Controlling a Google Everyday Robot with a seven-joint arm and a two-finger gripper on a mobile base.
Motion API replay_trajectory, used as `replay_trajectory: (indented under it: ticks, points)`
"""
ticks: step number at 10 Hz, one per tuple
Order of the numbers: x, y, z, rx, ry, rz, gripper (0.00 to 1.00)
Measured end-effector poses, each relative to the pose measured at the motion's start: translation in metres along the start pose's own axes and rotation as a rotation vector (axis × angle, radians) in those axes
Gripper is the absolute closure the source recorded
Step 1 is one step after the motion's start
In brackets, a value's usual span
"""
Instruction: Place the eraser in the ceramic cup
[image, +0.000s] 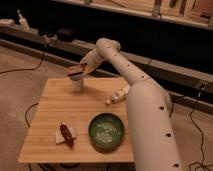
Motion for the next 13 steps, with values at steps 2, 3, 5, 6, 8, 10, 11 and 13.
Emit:
replay_trajectory:
  ticks: [2, 3, 5, 6, 8, 10, 11, 13]
  points:
    - [0.002, 0.004, 0.006, -0.014, 0.001, 0.006, 0.99]
    - [0.003, 0.006, 0.009, -0.023, 0.001, 0.016, 0.9]
    - [0.004, 0.006, 0.012, -0.032, 0.001, 0.023, 0.72]
    - [0.004, 0.006, 0.013, -0.035, 0.001, 0.024, 0.62]
    - [0.004, 0.006, 0.014, -0.042, 0.002, 0.025, 0.43]
    - [0.005, 0.007, 0.015, -0.048, 0.002, 0.028, 0.28]
    - [0.005, 0.007, 0.015, -0.05, 0.002, 0.028, 0.27]
    - [0.006, 0.006, 0.012, -0.055, -0.002, 0.022, 0.27]
